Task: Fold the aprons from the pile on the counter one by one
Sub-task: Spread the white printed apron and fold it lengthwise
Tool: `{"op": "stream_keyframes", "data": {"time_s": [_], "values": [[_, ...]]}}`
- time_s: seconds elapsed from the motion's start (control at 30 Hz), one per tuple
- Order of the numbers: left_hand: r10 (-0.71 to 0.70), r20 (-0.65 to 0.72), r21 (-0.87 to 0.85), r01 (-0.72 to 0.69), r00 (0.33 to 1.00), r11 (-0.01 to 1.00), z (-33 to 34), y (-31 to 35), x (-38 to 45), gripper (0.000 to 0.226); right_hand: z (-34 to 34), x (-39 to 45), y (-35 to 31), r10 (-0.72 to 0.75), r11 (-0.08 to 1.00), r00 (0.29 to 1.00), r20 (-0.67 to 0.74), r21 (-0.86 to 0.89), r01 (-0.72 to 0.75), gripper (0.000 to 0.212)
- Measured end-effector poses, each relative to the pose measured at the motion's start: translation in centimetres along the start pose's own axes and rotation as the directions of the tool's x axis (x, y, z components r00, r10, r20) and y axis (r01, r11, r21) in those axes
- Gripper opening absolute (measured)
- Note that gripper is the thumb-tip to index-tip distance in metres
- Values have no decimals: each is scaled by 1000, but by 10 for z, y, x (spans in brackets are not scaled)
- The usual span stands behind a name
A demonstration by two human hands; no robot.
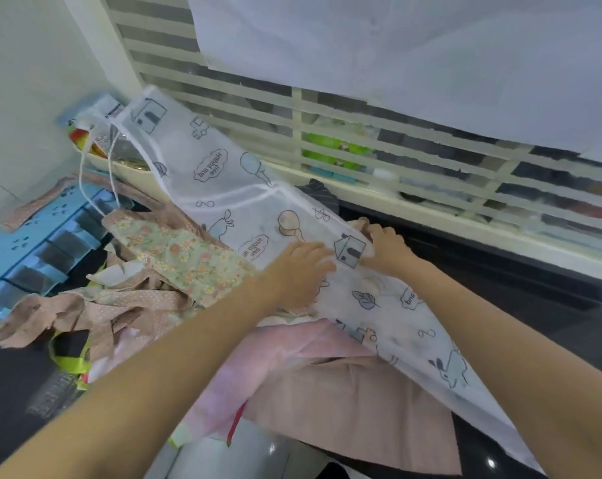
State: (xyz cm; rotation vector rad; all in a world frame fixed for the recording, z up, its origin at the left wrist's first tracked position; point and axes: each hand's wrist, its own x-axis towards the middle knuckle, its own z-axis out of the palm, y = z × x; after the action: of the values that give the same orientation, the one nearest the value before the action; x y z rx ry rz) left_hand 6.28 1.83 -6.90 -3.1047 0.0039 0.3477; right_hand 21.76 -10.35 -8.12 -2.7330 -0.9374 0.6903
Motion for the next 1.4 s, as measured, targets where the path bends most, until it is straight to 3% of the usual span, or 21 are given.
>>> {"op": "stream_keyframes", "data": {"time_s": [0.13, 0.3, 0.4, 0.53, 0.7, 0.83, 0.93, 1.03, 1.1, 1.2, 1.23, 1.4], "values": [[157, -43, 68, -154, 987, 986, 18, 39, -1, 45, 3, -47, 22, -59, 998, 990, 125, 16, 58, 54], [207, -63, 142, -196, 976, 970, 21, 82, 9, 34, 23, -113, 60, -27, 979, 974, 224, -190, 71, 50], [273, -39, 115, -267, 961, 957, 22, 109, 12, 36, 29, -141, 88, 22, 909, 973, 230, -409, 76, 62], [287, 7, 183, -284, 958, 941, 23, 148, 20, 34, 40, -166, 128, 98, 833, 974, 205, -553, 32, 79], [283, 32, 218, -283, 959, 934, 18, 196, 33, 38, 58, -190, 172, 144, 769, 974, 175, -640, 2, 67], [286, 119, 249, -307, 951, 919, 26, 219, 41, 37, 60, -191, 188, 44, 863, 981, 190, -502, 58, 29], [303, 177, 228, -338, 936, 913, 27, 235, 52, 33, 56, -188, 195, -79, 945, 972, 221, -294, 143, 22], [317, 222, 223, -364, 922, 904, 29, 248, 50, 36, 65, -197, 199, -205, 954, 954, 217, -171, 244, 9], [299, 248, 216, -353, 922, 910, 32, 251, 48, 36, 71, -205, 203, -281, 954, 955, 98, -82, 289, 18], [257, 272, 158, -307, 927, 939, 29, 249, 50, 31, 76, -214, 213, -444, 896, 843, -303, -152, 417, 13], [229, 266, 125, -269, 937, 955, 27, 245, 53, 27, 73, -214, 215, -432, 902, 810, -397, -178, 394, 13], [-36, 235, 60, 22, 971, 998, 5, 230, 67, 15, 36, -209, 229, -142, 989, 816, -561, -48, 139, 25]]}}
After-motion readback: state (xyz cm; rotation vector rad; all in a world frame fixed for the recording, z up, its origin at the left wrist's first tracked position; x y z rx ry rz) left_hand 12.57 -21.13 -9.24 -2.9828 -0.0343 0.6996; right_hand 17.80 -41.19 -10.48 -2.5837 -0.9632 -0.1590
